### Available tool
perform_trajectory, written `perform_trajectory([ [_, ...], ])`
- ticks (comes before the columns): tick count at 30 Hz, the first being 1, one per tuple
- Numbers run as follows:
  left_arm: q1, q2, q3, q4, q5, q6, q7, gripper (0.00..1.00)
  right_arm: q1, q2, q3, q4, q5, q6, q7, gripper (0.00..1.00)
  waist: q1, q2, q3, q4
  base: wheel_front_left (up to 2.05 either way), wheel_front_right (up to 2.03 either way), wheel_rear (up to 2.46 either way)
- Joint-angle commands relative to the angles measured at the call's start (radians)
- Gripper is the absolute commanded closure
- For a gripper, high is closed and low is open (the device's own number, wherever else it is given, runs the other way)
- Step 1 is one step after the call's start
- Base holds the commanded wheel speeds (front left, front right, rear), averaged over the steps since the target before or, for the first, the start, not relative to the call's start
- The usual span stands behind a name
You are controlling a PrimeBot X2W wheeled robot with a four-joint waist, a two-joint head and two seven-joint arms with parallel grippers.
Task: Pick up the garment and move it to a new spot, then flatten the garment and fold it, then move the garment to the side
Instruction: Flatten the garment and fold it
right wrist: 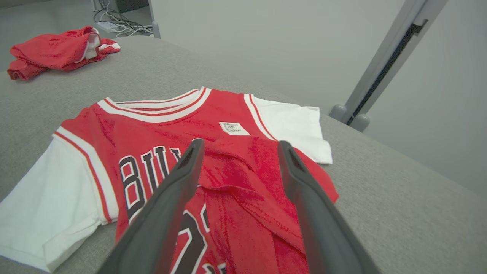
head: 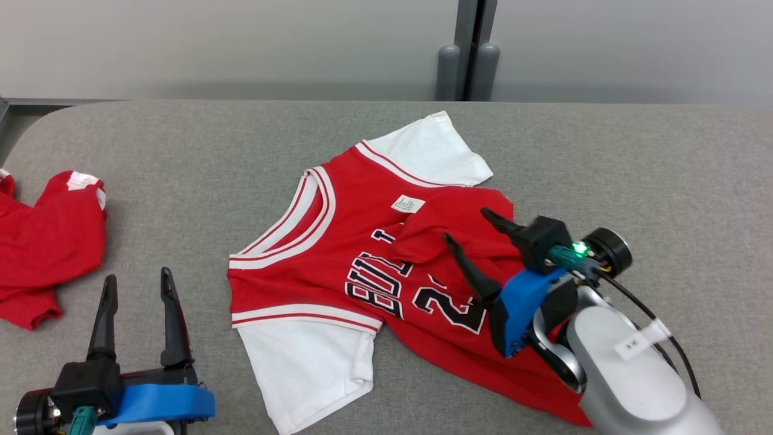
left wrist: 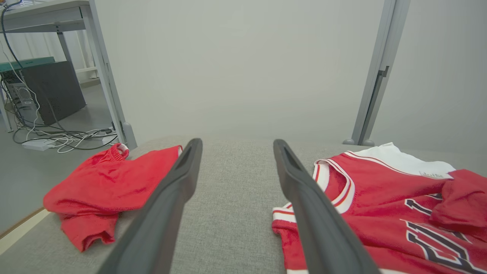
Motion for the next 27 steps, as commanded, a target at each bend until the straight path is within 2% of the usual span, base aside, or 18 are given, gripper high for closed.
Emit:
perform_trajectory([
  [1, -0.021, -0.005, -0.002, 0.002, 0.008, -0.006, -0.002, 0.00, -0.048, -0.008, 0.040, 0.035, 0.013, 0.000, 0.028, 0.00, -0.0001, -0.0001, 0.011, 0.014, 0.00, 0.00, 0.00],
  [4, -0.036, -0.018, -0.006, 0.004, 0.011, -0.015, -0.002, 0.00, -0.178, -0.015, 0.167, 0.190, 0.028, 0.000, 0.096, 0.00, -0.0001, -0.0001, 0.036, 0.046, 0.00, 0.00, 0.00],
  [9, -0.049, -0.024, -0.007, 0.008, 0.011, -0.018, -0.002, 0.00, -0.270, -0.008, 0.198, 0.345, 0.015, 0.000, 0.084, 0.00, -0.0001, -0.0001, 0.066, 0.070, 0.00, 0.00, 0.00],
  [14, -0.068, -0.025, -0.011, 0.011, 0.004, -0.017, -0.002, 0.00, -0.320, 0.018, 0.232, 0.479, 0.049, 0.000, 0.058, 0.00, -0.0001, -0.0001, 0.084, 0.086, 0.00, 0.00, 0.00],
  [15, -0.070, -0.026, -0.012, 0.012, 0.002, -0.017, -0.002, 0.00, -0.326, 0.023, 0.238, 0.495, 0.061, 0.000, 0.043, 0.76, -0.0001, -0.0001, 0.086, 0.087, 0.00, 0.00, 0.00],
  [16, -0.069, -0.026, -0.014, 0.013, 0.000, -0.015, -0.002, 0.00, -0.331, 0.028, 0.240, 0.509, 0.070, 0.000, 0.023, 1.00, -0.0001, -0.0001, 0.087, 0.087, 0.00, 0.00, 0.00],
  [21, -0.070, -0.026, -0.011, 0.019, -0.007, -0.011, -0.002, 0.00, -0.359, 0.033, 0.240, 0.555, 0.101, 0.000, -0.059, 1.00, -0.0001, -0.0001, 0.085, 0.076, 0.00, 0.00, 0.00],
  [27, -0.059, -0.026, -0.013, 0.022, -0.009, -0.010, -0.002, 0.00, -0.408, -0.052, 0.156, 0.602, 0.176, 0.000, -0.174, 1.00, -0.0001, -0.0001, 0.071, 0.052, 0.00, 0.00, 0.00],
])
